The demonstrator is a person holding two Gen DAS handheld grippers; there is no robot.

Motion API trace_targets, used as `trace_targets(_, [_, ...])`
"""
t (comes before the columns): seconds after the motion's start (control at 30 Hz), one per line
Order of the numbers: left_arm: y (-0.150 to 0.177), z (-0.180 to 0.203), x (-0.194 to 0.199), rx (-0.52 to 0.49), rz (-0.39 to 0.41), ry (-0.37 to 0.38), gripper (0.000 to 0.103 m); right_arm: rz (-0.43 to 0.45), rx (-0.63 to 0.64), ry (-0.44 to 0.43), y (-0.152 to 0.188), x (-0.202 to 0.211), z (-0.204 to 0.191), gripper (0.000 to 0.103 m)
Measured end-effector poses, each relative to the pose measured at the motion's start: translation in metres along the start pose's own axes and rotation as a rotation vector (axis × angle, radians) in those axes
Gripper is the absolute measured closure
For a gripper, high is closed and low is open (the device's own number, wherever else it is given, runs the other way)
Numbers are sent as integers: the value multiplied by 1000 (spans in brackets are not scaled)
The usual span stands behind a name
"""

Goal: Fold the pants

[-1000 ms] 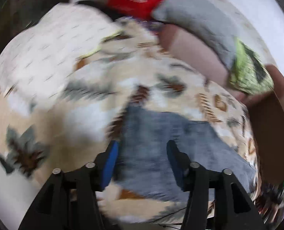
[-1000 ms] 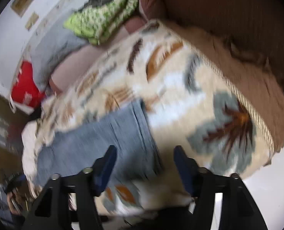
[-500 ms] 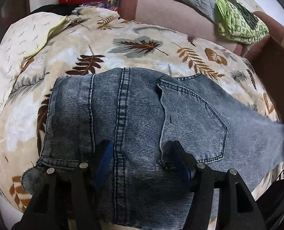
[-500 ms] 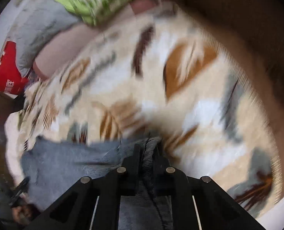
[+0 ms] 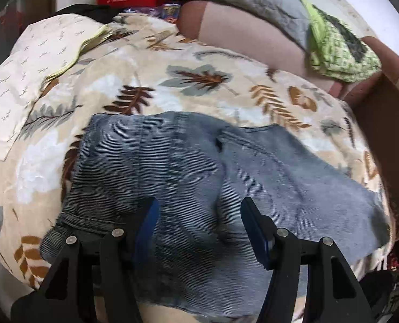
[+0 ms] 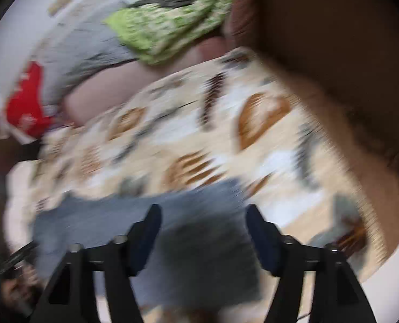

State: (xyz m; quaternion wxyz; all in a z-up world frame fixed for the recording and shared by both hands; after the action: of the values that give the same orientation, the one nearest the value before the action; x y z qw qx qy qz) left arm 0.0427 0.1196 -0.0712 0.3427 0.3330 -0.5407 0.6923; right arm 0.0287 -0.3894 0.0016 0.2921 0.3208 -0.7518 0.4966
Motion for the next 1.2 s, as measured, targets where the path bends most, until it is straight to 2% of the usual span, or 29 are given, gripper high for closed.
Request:
trace_targets(0.07, [6,8,-2,-47,3,-4,37,-86,-22,-81,23,-17,-4,27])
trace_targets(0.13, [14,6,-22,-116,-43,-133,36,-196,-48,-1,46,-54,13,27])
trace_targets(0.17, [16,5,-31,-131,-65,-152,36,-247,-66,55,55,-74,24,31])
trace_targets(0.23, [13,9,-26,-132,-47,-174,36,-205,-52,85,43,-66,12,31])
trace_targets(0.33, [7,21,-6,-122,3,-157,36,-136,19,31,21,-46,-26,31])
trace_targets(0.4, [7,32,6,-154,44,-143,35,-100,70,-1,10,-43,-51,31])
trace_targets(0.47, [11,38,1,-204,50,-177,30,-79,102,-42,3,-48,-63,28])
trace_targets(0.5, [14,35,-7,-217,26,-220,28,-88,105,-49,5,-57,-68,27])
trace_targets(0.53, [19,26,-23,-205,-34,-266,27,-128,86,-43,8,-77,-61,26])
trace_targets(0.57, [23,17,-32,-170,-69,-248,26,-171,63,-22,12,-95,-55,26])
trace_targets(0.6, [23,14,-30,-149,-47,-227,26,-261,18,48,21,-119,-41,26])
trace_targets(0.63, [21,15,-22,-145,-33,-216,26,-306,8,85,25,-133,-35,29])
trace_targets(0.67, [18,16,-14,-142,-16,-207,26,-282,51,105,21,-131,-44,31])
trace_targets(0.73, [7,14,9,-124,88,-204,26,-241,136,54,4,-117,-81,32])
trace_targets(0.8, [-2,4,24,-84,177,-234,26,-200,219,-8,-17,-109,-131,32])
trace_targets(0.83, [-5,-4,24,-59,191,-254,25,-200,259,-45,-24,-109,-152,32])
trace_targets(0.87, [-5,-12,21,-27,186,-273,25,-202,309,-92,-27,-114,-176,32])
trace_targets(0.93, [-2,-36,6,49,118,-287,25,-216,415,-186,-28,-132,-229,32])
trace_targets(1.0, [1,-56,-10,114,63,-270,25,-269,479,-245,-22,-161,-269,32])
trace_targets(1.07, [4,-63,-17,141,29,-223,25,-309,560,-243,-16,-202,-308,36])
trace_targets(1.13, [2,-64,-17,140,37,-209,23,-347,597,-200,-11,-233,-324,41])
trace_targets(1.17, [1,-64,-19,135,32,-203,23,-374,596,-190,-9,-246,-329,53])
trace_targets(1.2, [2,-66,-22,135,33,-199,22,-409,601,-185,-4,-260,-333,59])
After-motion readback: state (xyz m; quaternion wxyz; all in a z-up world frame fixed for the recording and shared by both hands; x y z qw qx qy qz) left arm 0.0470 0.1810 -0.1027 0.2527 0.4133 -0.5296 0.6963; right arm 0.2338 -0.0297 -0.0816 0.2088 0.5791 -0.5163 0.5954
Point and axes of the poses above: each gripper's, at about its wrist camera, not at the fingertips, and x roughly against the way its jaws point, z to its right, y to its underside, the point moved 4 cm from there along -x, roughly the way its jaws point, and after that the axes turned 3 degrees about -y, right-handed, at the moved point
